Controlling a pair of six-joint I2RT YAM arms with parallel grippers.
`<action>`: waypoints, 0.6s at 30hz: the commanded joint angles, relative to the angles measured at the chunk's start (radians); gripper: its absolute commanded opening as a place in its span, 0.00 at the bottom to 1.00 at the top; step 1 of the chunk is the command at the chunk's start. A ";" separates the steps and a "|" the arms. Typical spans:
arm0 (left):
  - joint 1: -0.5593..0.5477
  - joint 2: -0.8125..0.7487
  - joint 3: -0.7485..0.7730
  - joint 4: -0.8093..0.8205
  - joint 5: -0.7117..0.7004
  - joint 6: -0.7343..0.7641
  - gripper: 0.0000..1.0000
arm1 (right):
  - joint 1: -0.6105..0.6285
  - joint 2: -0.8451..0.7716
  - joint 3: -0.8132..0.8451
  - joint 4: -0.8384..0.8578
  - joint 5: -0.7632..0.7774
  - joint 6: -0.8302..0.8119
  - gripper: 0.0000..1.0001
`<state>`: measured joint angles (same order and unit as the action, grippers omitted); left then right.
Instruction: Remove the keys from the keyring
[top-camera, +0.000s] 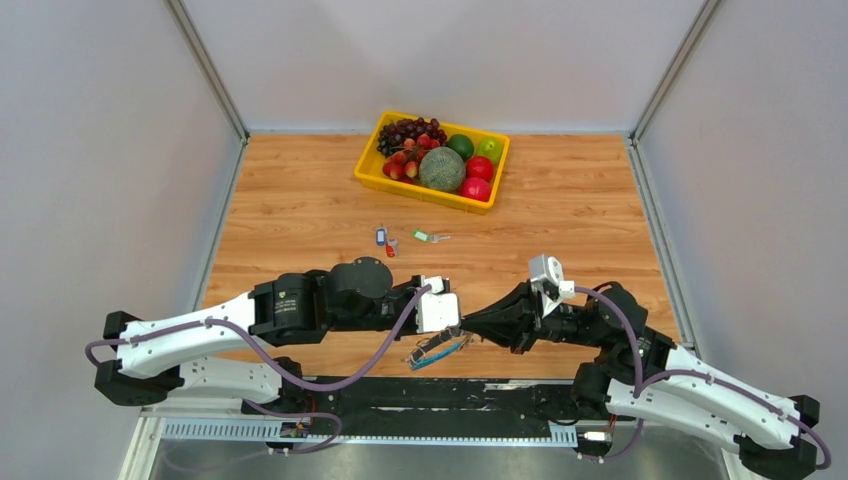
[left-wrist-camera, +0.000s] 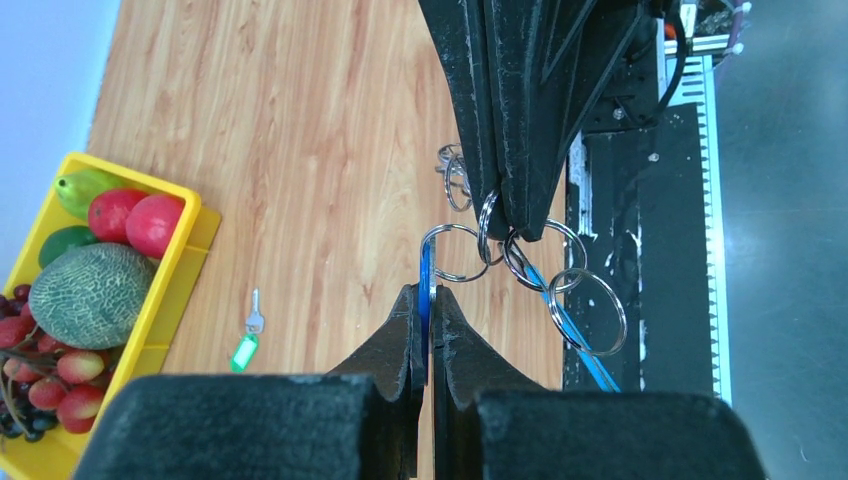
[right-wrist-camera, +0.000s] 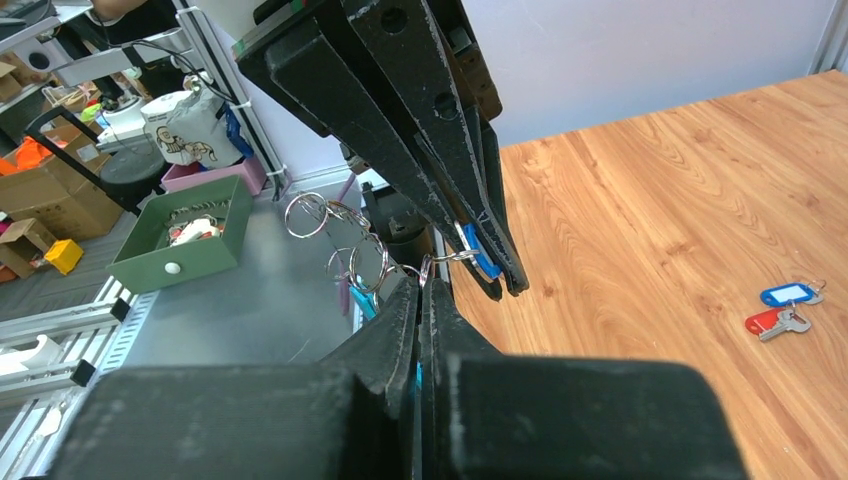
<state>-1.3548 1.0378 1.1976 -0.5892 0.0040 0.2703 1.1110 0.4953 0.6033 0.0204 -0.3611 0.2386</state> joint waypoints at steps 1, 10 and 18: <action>0.006 0.005 0.022 0.040 -0.076 0.033 0.00 | 0.006 0.016 0.039 0.055 -0.082 0.039 0.00; 0.006 0.007 0.050 0.056 -0.099 0.066 0.00 | 0.006 0.056 0.032 0.035 -0.070 0.071 0.00; 0.006 0.000 0.055 0.078 -0.125 0.098 0.00 | 0.006 0.078 0.012 0.027 -0.061 0.102 0.00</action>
<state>-1.3552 1.0439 1.1980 -0.6281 -0.0517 0.3283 1.1061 0.5587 0.6052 0.0364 -0.3588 0.2878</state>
